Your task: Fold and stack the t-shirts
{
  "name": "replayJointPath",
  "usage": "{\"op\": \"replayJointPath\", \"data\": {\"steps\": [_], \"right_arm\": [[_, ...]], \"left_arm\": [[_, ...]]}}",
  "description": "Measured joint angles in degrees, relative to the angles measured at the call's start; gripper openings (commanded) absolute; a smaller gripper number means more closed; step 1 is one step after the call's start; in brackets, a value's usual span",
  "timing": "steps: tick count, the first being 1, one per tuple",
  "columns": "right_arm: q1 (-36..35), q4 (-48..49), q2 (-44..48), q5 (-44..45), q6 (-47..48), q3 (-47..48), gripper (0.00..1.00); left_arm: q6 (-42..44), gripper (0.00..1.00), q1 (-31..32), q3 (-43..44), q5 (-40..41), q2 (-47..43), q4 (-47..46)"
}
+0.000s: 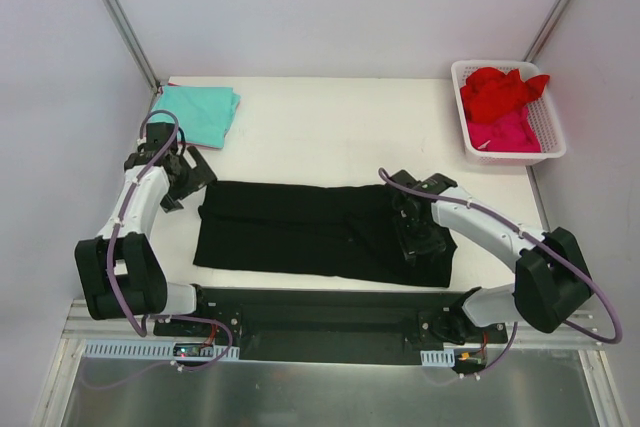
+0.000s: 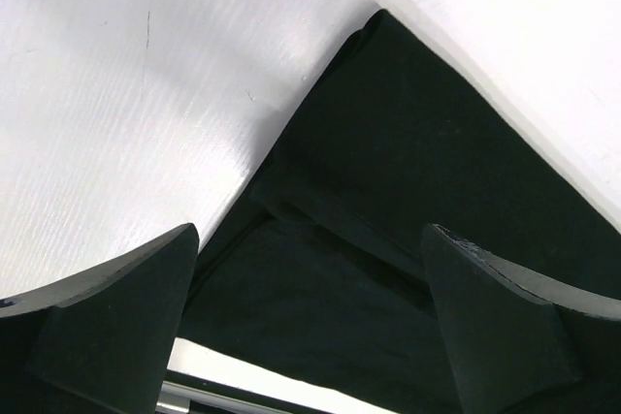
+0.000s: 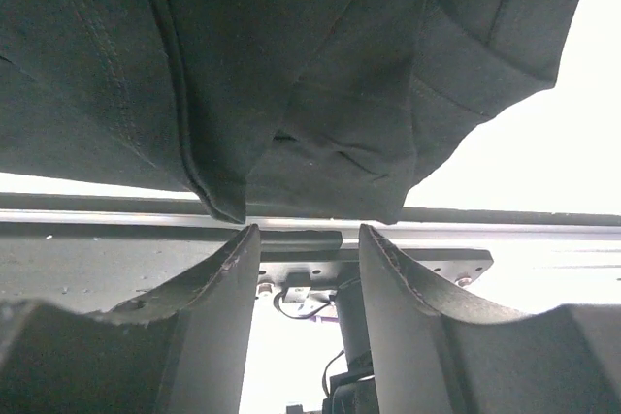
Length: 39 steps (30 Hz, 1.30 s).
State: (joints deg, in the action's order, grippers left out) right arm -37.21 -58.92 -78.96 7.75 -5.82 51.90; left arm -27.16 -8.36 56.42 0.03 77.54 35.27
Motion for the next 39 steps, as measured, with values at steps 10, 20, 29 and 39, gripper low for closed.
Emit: {"op": "replayJointPath", "data": {"steps": [10,20,29,39], "right_arm": [[1.25,1.29,0.02,1.20,-0.26,7.23,0.48],[6.84,13.55,-6.51,-6.27,0.13,9.03,0.41],[12.15,20.81,-16.17,-14.08,2.56,13.09,0.38],[15.69,22.32,-18.62,-18.60,4.17,14.75,0.38]], "left_arm": [[0.26,0.99,0.20,5.31,-3.10,2.49,0.92],[0.98,0.99,10.21,12.68,-6.32,15.37,-0.81],[1.01,0.99,16.55,17.40,-7.30,24.11,-2.60],[1.01,0.99,16.52,15.63,-5.97,23.69,-3.06]]}}
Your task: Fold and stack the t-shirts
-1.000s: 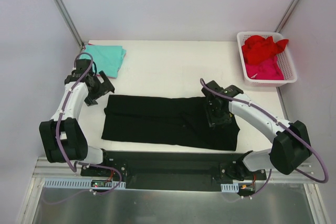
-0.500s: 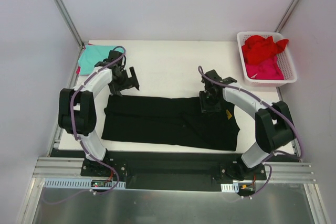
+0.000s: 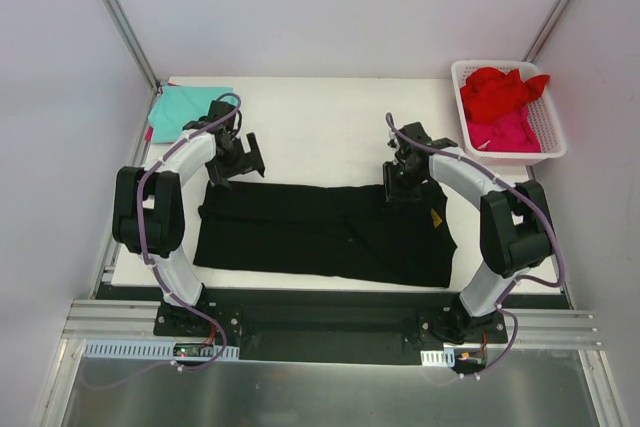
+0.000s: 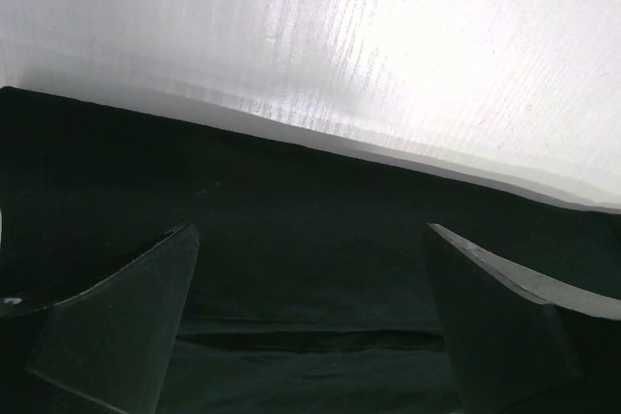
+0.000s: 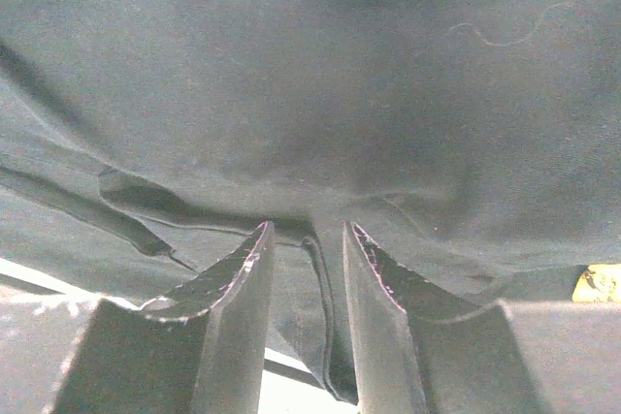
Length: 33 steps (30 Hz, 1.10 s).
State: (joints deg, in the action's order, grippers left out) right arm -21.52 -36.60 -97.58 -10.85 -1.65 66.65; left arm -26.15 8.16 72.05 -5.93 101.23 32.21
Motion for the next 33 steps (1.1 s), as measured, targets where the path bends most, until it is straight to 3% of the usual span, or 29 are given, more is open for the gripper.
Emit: {"op": "replayJointPath", "data": {"steps": [15,33], "right_arm": [[-1.95,1.44,1.70,-2.14,-0.04,-7.61,0.38],[-2.43,3.93,-2.36,-5.99,0.22,-3.50,0.33]], "left_arm": [[-0.02,0.99,0.00,-1.31,0.00,-1.60,-0.17],[0.00,0.99,0.00,-1.46,0.00,-2.49,-0.20]]}}
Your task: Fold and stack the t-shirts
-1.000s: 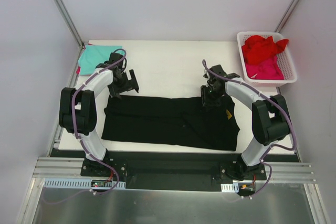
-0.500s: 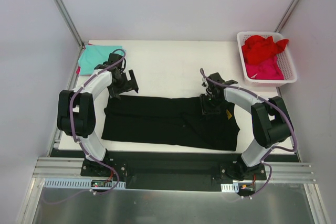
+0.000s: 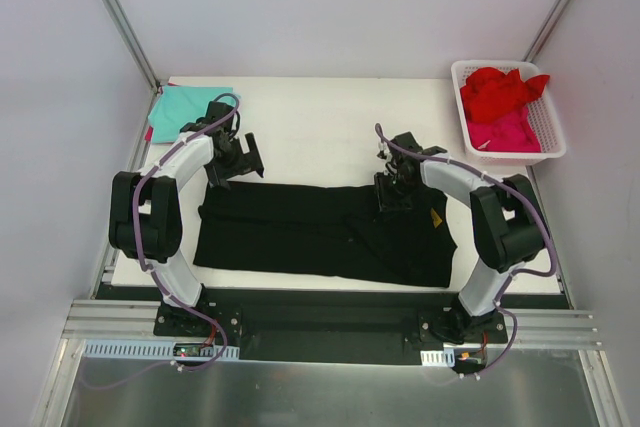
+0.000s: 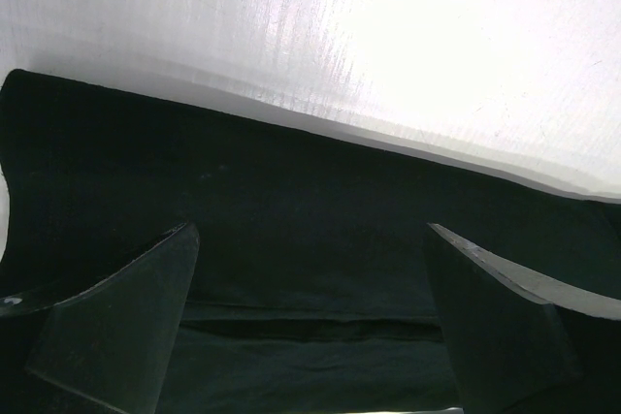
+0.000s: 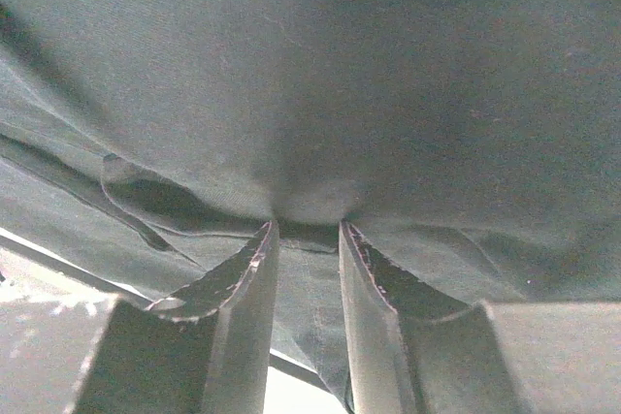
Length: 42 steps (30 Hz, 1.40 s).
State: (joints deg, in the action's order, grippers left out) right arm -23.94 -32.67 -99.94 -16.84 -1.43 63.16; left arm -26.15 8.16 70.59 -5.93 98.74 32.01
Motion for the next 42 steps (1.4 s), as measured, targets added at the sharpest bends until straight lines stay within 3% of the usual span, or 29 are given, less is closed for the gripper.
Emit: {"op": "replayJointPath", "data": {"steps": [8,17,27,35,39,42], "right_arm": [[-0.22,0.33,-0.26,-0.81,0.33,0.00,0.12],[-2.91,-1.66,2.19,-0.94,-0.07,-0.22,0.10],[-14.27,-5.92,16.33,1.38,-4.55,-7.23,0.11],[-24.94,-6.47,15.93,4.68,-9.81,-9.55,0.08],[-30.34,-6.29,10.64,6.29,-12.07,-7.26,0.14],[-31.87,-6.62,8.81,8.15,-12.87,-5.03,0.32]], "left_arm": [[0.00,0.99,0.00,0.00,-0.02,0.00,0.02],[0.00,0.99,0.00,0.00,-0.02,-0.15,0.07],[0.00,0.99,0.00,0.00,-0.04,-4.39,0.44],[-0.02,0.99,0.00,0.00,-0.11,-5.44,0.50],[0.00,0.99,0.00,0.00,-0.24,-5.46,0.76],[0.07,0.99,0.00,0.00,-0.24,-5.73,1.36]]}}
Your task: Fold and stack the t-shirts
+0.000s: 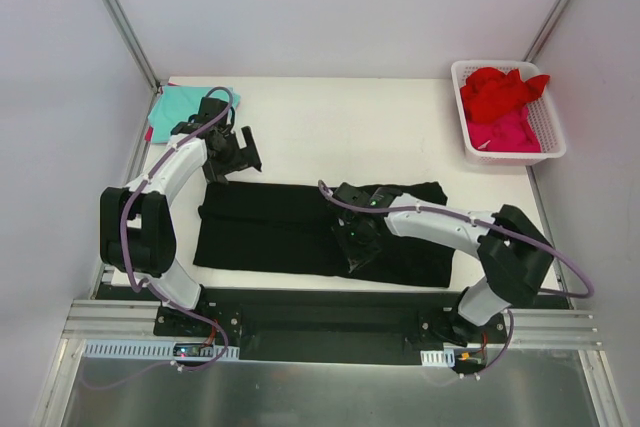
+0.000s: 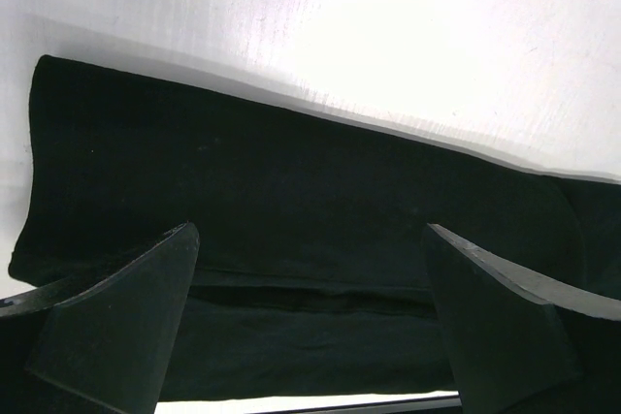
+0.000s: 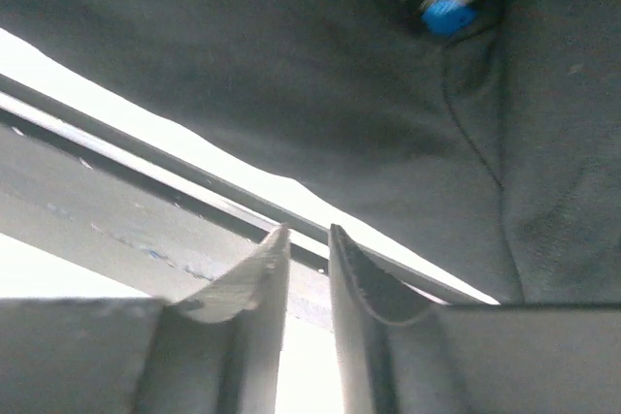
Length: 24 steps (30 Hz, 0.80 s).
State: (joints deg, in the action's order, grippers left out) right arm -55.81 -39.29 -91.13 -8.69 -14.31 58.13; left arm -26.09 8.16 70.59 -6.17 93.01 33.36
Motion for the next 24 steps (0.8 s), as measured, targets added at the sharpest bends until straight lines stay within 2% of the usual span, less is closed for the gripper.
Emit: {"op": "replayJointPath", "data": {"steps": [4,8,11,16,24], "right_arm": [[2.51,-0.28,1.60,2.64,0.13,2.84,0.43],[8.57,0.28,6.49,3.91,1.62,3.04,0.56],[14.38,4.26,11.28,3.76,3.17,0.42,0.60],[21.53,12.46,14.27,2.27,4.81,-7.10,0.59],[22.84,27.65,7.23,-4.20,4.76,-16.46,0.56]], "left_arm": [[0.04,0.99,0.00,0.00,0.02,-0.59,0.15],[0.04,0.99,0.00,-0.02,0.00,-0.70,0.20],[0.04,0.99,0.00,-0.02,-0.02,-0.70,0.15],[0.04,0.99,0.00,-0.04,-0.42,-0.70,0.15],[0.04,0.99,0.00,-0.24,-0.83,-1.01,0.15]]}}
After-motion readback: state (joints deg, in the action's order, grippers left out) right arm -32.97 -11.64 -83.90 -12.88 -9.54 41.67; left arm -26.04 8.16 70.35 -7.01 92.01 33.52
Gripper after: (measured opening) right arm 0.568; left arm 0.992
